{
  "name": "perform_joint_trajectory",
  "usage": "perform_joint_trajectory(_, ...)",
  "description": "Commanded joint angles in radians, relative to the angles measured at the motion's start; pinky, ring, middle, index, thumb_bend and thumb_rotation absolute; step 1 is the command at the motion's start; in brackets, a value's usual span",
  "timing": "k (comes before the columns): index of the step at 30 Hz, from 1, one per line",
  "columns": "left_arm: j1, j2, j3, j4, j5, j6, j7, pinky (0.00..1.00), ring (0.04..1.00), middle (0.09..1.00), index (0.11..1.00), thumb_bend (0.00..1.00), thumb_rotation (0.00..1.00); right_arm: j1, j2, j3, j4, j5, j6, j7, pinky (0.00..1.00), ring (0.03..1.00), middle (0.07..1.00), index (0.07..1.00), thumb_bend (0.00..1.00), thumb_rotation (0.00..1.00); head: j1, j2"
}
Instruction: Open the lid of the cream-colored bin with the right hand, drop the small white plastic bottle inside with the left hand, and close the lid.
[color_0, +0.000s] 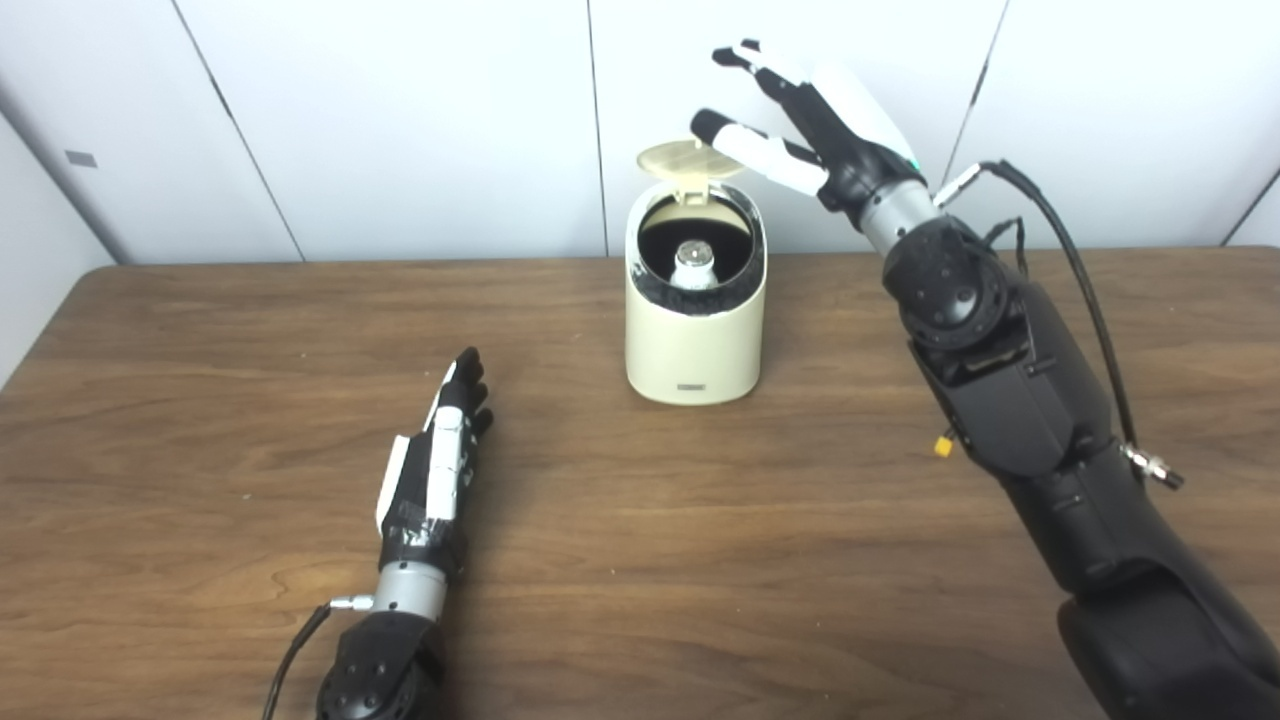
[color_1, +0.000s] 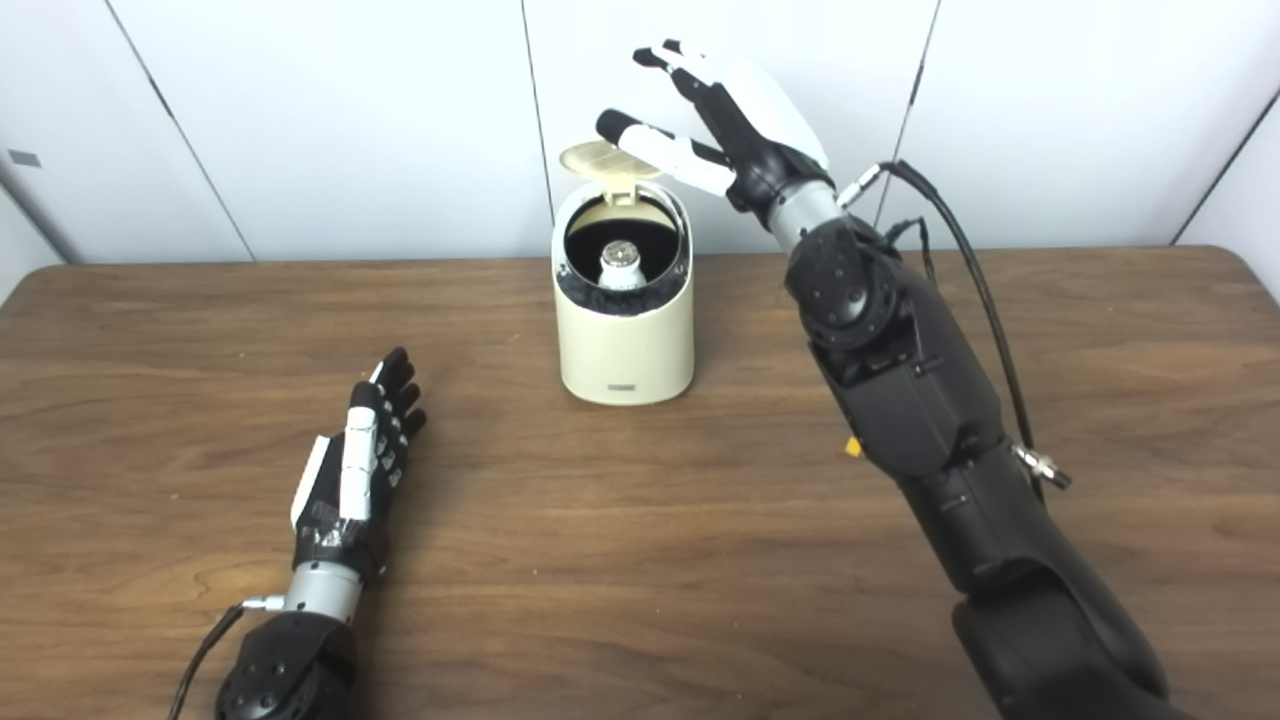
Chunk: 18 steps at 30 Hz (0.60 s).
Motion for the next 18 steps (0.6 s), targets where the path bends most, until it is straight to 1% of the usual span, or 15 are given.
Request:
perform_joint_trajectory(1, -0.006, -0.008, -0.014, -0.011, 0.0, 0.025, 0.0, 1.0, 1.0, 1.0, 1.0, 0.65, 1.0, -0.05, -0.019, 0.002, -0.026, -0.016, -0.027, 0.016, 1.0, 1.0, 1.0, 0.728, 0.63, 1.0, 0.001, 0.001)
perform_joint_trajectory(3, -0.006, -0.009, -0.016, -0.013, -0.003, 0.026, -0.002, 1.0, 1.0, 1.0, 1.0, 0.64, 1.0, -0.048, -0.022, 0.009, -0.035, -0.025, -0.023, 0.031, 1.0, 1.0, 1.0, 0.683, 0.64, 1.0, 0.001, 0.001)
perform_joint_trajectory(5, -0.007, -0.01, -0.019, -0.017, -0.002, 0.036, -0.001, 1.0, 1.0, 1.0, 1.0, 0.64, 1.0, -0.044, -0.028, 0.015, -0.043, -0.035, -0.032, 0.042, 1.0, 1.0, 0.996, 0.661, 0.64, 1.0, 0.003, 0.001)
perform_joint_trajectory(11, -0.012, -0.009, -0.026, -0.015, 0.0, 0.037, 0.002, 1.0, 1.0, 1.0, 1.0, 0.65, 1.0, -0.021, -0.046, 0.018, -0.063, -0.05, -0.06, 0.048, 1.0, 1.0, 0.989, 0.637, 0.64, 1.0, 0.004, 0.001)
perform_joint_trajectory(15, -0.013, -0.006, -0.033, -0.015, 0.005, 0.037, 0.007, 1.0, 1.0, 1.0, 1.0, 0.66, 1.0, -0.002, -0.056, 0.015, -0.08, -0.053, -0.067, 0.051, 1.0, 1.0, 0.984, 0.629, 0.65, 1.0, 0.007, 0.001)
perform_joint_trajectory(18, -0.014, -0.006, -0.035, -0.015, 0.005, 0.036, 0.012, 1.0, 1.0, 1.0, 1.0, 0.67, 1.0, 0.016, -0.066, 0.012, -0.099, -0.052, -0.072, 0.06, 1.0, 1.0, 0.989, 0.632, 0.64, 1.0, 0.007, 0.001)
